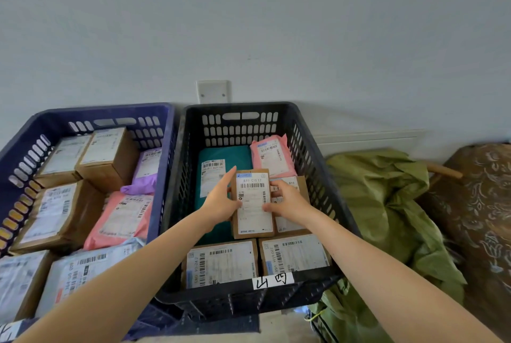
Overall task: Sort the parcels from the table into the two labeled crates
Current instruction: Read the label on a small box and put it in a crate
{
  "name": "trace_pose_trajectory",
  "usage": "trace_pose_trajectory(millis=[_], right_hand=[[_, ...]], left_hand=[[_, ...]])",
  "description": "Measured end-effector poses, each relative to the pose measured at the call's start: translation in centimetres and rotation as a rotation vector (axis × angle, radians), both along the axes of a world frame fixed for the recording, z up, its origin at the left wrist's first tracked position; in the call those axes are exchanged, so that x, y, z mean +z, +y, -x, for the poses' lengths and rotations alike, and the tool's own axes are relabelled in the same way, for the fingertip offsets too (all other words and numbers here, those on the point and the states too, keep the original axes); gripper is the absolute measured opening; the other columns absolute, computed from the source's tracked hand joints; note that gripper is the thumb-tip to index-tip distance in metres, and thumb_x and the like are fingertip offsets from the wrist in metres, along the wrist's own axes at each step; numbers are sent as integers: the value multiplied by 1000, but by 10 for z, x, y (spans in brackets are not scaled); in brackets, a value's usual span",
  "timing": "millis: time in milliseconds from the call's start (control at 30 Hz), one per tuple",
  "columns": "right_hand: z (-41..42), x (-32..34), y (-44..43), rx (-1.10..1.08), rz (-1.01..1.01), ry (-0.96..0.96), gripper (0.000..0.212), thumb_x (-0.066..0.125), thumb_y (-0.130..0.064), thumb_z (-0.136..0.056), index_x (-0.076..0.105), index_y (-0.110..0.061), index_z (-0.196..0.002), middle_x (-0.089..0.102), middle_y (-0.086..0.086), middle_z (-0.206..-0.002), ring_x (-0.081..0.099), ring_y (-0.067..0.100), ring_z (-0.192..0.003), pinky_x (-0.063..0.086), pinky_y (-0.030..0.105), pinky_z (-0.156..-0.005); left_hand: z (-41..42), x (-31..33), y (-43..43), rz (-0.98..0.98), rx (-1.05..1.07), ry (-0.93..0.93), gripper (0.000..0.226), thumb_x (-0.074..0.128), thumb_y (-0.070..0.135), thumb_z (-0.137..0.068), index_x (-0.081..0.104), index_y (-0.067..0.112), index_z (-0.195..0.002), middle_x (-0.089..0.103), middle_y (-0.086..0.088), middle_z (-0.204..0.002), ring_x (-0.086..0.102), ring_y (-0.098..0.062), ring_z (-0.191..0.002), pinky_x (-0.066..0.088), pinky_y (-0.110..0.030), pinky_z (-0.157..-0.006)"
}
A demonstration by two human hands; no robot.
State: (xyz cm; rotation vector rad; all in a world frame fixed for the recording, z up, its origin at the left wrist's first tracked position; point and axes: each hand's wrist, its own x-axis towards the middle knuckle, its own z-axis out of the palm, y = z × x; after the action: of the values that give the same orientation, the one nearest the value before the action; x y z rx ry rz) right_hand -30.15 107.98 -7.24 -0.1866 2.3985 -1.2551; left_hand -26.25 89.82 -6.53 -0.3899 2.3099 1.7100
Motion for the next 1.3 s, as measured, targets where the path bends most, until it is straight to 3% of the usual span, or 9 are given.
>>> trace_pose_trajectory(millis=[167, 267, 400, 533, 800, 1067, 1300], right_hand=[[2, -4, 1, 83, -131, 143, 71, 73, -14, -84, 35, -24, -142, 51, 2, -140, 49, 21, -130, 50, 42, -100], [3, -5, 6, 175, -338, 306, 86, 76, -25, -81, 25, -30, -150, 30, 0, -154, 31, 21, -140, 39, 42, -108], [0, -10, 11, 273, -508, 219, 99, 75, -37, -81, 6, -42, -152, -5, 0, -163, -4, 30, -149, 17, 56, -117], [2, -11, 14, 327, -545, 164, 103, 74, -39, -82, -2, -46, -151, -14, 1, -162, -12, 31, -148, 12, 60, -117], [12, -19, 11, 357, -656, 153, 102, 72, -39, -84, -5, -47, -150, -17, 0, -162, -13, 31, -148, 16, 59, -115], [15, -21, 10, 364, -654, 108, 104, 72, -39, -84, -8, -48, -149, -23, -2, -160, -20, 29, -147, 3, 59, -116], [9, -11, 16, 290, -572, 146, 102, 74, -34, -83, 0, -44, -152, -8, 0, -163, -5, 29, -150, 13, 58, -118]], left_hand=[[6, -7, -2, 66, -47, -37, 94, 63, -7, -84, 15, 42, -149, 45, -5, -142, 56, -26, -115, 60, -45, -72], [8, -9, -2, 246, -147, -1, 103, 72, -1, -79, 8, 32, -153, 39, -5, -149, 46, -24, -130, 53, -41, -91], [8, -9, -2, 660, -319, 91, 110, 80, 20, -76, 4, 28, -154, -12, 4, -162, 25, -21, -144, 41, -38, -107], [8, -14, 0, 860, -492, 113, 111, 81, 36, -74, 5, 30, -154, -19, 9, -160, 1, -19, -149, 32, -46, -114], [18, -19, -2, 951, -570, 46, 118, 81, 41, -72, -3, 31, -153, -23, 8, -159, -5, -17, -149, 36, -46, -111], [26, -23, -5, 945, -616, 38, 119, 81, 42, -72, -6, 30, -153, -25, 5, -158, -8, -19, -149, 31, -47, -114], [12, -16, -1, 978, -561, 97, 113, 79, 36, -76, -2, 29, -154, -26, 2, -158, -13, -22, -148, 28, -46, -115]])
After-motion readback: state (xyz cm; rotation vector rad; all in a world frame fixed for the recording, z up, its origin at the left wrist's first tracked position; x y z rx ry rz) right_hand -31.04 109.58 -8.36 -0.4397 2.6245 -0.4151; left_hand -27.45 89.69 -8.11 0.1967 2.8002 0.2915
